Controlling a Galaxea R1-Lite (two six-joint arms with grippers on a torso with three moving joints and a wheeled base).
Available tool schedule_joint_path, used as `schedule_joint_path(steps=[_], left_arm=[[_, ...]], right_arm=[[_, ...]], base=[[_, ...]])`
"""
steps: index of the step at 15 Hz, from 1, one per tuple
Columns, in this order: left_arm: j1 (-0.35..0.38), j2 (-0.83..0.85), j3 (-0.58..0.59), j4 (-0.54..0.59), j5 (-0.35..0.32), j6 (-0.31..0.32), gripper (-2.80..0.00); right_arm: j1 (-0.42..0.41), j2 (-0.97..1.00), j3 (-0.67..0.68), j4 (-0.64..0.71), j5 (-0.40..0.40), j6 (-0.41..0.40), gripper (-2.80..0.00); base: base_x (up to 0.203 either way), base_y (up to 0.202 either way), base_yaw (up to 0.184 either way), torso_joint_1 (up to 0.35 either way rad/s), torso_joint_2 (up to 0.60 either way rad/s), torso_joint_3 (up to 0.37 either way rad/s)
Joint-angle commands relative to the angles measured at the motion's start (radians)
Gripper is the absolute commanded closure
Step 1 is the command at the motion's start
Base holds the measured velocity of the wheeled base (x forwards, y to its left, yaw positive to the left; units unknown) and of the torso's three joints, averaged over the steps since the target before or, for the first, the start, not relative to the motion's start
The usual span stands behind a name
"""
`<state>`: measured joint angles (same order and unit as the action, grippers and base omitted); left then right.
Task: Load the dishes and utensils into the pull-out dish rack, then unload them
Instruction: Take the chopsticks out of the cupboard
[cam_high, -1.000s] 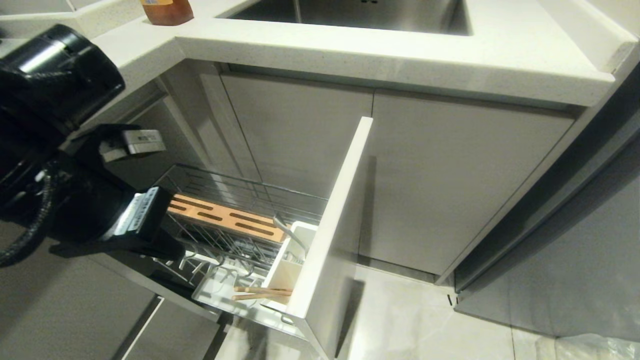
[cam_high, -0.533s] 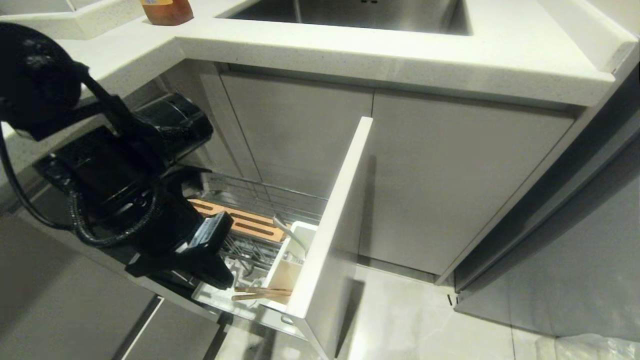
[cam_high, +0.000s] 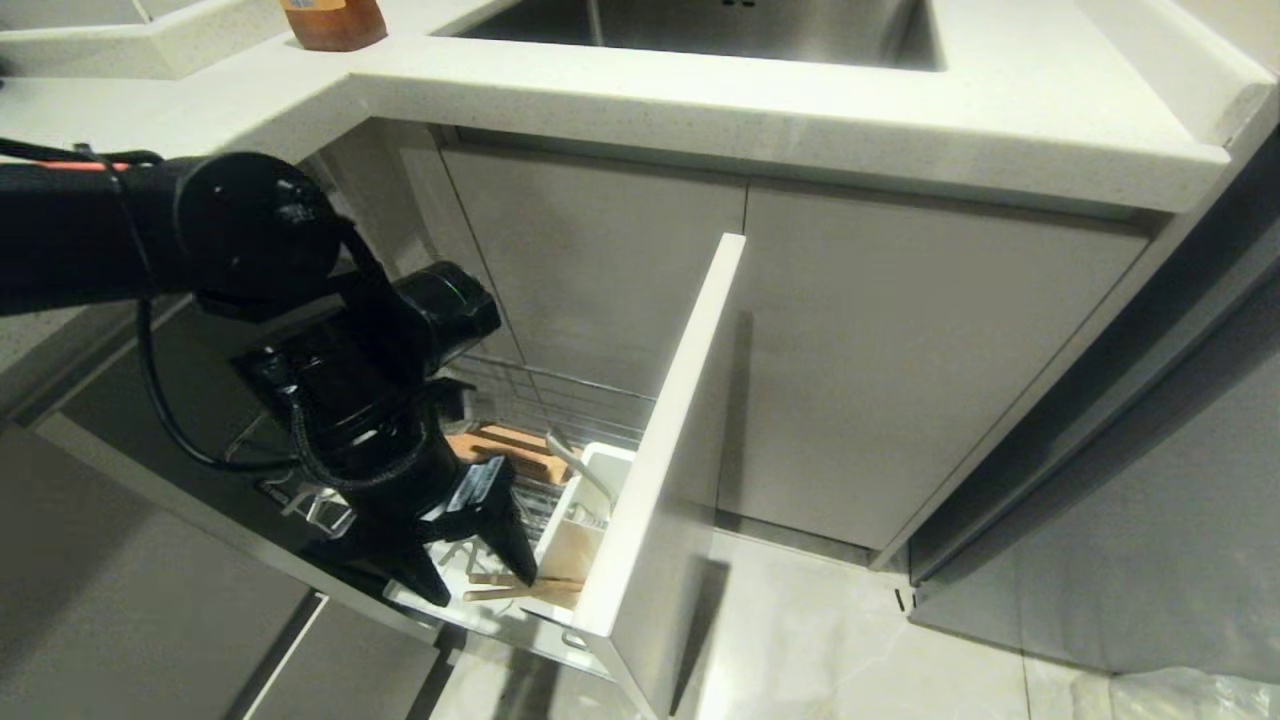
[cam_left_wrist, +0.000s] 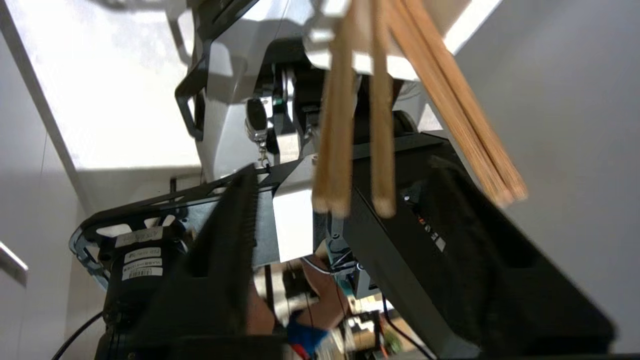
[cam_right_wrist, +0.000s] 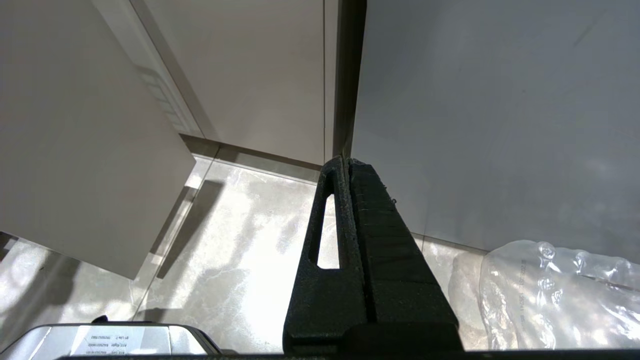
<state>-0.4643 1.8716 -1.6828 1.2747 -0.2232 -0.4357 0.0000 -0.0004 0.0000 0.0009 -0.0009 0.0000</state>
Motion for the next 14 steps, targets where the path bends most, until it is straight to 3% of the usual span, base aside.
schedule_joint_path(steps=[1, 7, 9, 14], left_arm=[[0.017, 0.062, -0.005, 0.006, -0.019, -0.002, -2.80], [0.045, 0.153, -0.033, 0.031, -0.082, 0.006, -2.80], [0.062, 0.177, -0.034, 0.090, -0.085, 0.047, -2.80], [0.087, 0.210, -0.032, 0.100, -0.150, 0.092, -2.80]], right_arm=[[0.000, 0.000, 0.000, -0.001, 0.001, 0.000, 0.00], [0.000, 0.000, 0.000, -0.001, 0.000, 0.000, 0.00], [0.000, 0.000, 0.000, 0.001, -0.001, 0.000, 0.00], [0.000, 0.000, 0.000, 0.001, 0.000, 0.000, 0.00]], base=[[0.000, 0.000, 0.000, 0.000, 0.00, 0.000], [0.000, 0.000, 0.000, 0.000, 0.00, 0.000], [0.000, 0.000, 0.000, 0.000, 0.00, 0.000], [0.000, 0.000, 0.000, 0.000, 0.00, 0.000]])
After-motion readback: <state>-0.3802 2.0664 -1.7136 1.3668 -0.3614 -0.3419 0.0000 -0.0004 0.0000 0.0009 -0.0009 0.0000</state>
